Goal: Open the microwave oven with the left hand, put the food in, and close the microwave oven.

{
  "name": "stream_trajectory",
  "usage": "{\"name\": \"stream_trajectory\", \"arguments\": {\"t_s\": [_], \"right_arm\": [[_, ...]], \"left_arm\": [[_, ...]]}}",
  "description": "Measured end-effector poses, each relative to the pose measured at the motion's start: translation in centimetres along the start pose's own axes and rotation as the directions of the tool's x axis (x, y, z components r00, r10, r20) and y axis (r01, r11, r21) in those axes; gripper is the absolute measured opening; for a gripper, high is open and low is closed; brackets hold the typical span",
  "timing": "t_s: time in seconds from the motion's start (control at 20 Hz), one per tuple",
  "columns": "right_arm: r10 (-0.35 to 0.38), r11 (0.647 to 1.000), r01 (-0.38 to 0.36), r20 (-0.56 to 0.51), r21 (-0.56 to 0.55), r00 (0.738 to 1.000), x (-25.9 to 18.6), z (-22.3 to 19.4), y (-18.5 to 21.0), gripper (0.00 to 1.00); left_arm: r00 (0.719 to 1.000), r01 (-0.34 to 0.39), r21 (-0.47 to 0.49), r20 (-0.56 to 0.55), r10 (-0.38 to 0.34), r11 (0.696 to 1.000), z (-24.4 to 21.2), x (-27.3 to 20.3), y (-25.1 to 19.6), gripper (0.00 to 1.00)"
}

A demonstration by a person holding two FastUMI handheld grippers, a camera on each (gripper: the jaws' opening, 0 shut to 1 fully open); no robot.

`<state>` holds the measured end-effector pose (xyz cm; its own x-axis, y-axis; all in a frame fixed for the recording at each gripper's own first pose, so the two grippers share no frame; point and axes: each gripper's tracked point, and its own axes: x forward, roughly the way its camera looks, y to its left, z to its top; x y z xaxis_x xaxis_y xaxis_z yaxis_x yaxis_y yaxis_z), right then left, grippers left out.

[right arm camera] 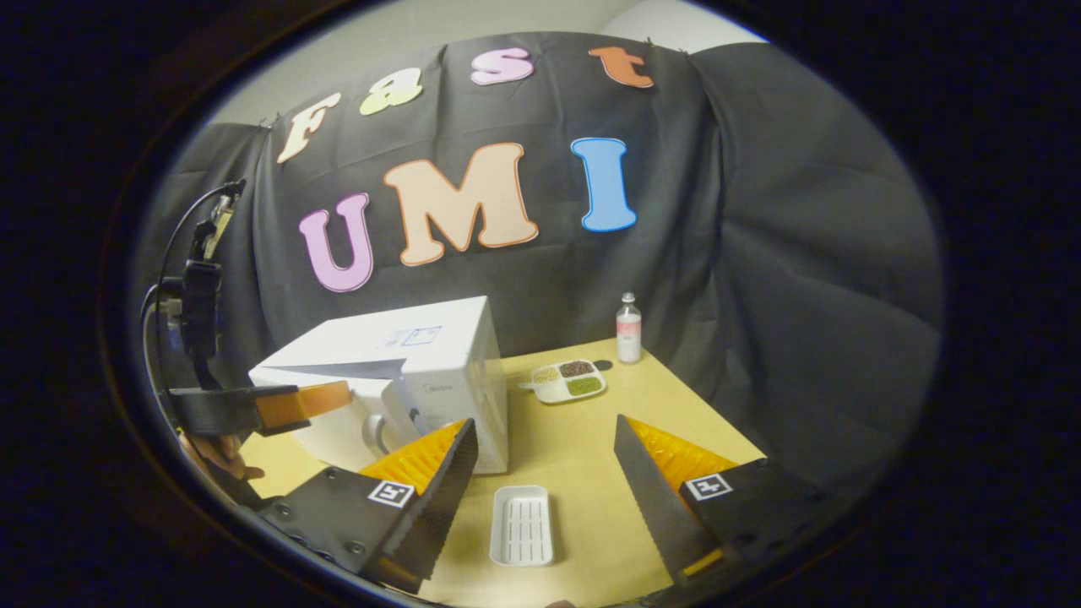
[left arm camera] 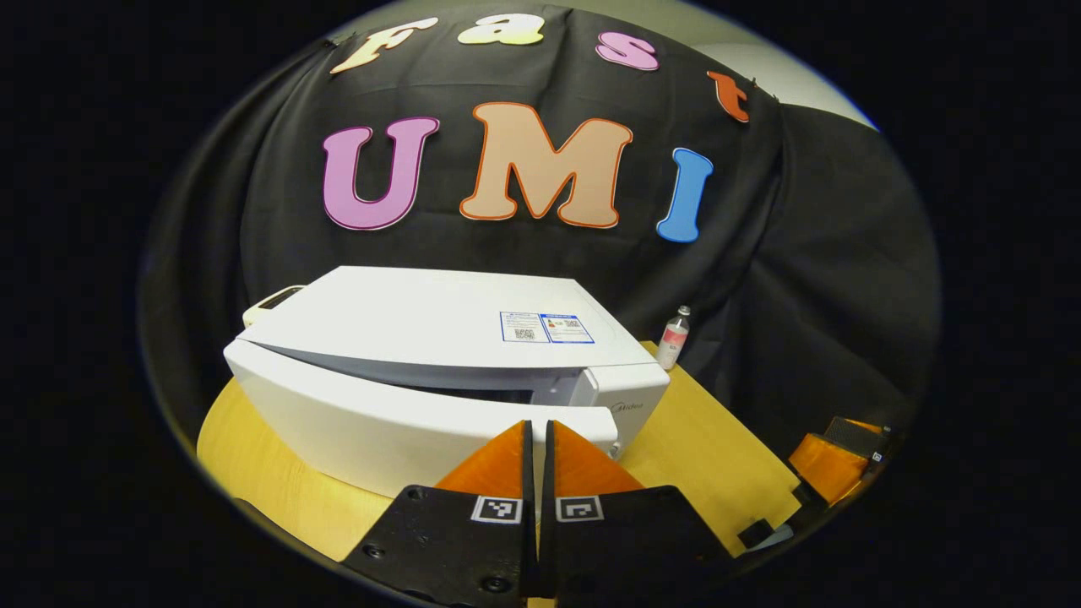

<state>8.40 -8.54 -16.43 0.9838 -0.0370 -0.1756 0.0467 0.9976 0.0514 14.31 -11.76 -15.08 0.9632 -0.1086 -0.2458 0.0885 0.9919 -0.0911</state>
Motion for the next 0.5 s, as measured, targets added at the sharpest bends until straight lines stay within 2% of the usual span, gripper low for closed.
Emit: {"name": "stream_trajectory", "arguments": {"t_s": [0.5], "right_arm": [[-0.002, 1.000, 0.002, 0.018, 0.016, 1.000, 0.8, 0.6, -0.1, 0.92]], "left_arm": [[0.999, -0.045, -0.026, 0.004, 0.045, 0.999, 0.4, 2.2, 0.8, 0.00]]}}
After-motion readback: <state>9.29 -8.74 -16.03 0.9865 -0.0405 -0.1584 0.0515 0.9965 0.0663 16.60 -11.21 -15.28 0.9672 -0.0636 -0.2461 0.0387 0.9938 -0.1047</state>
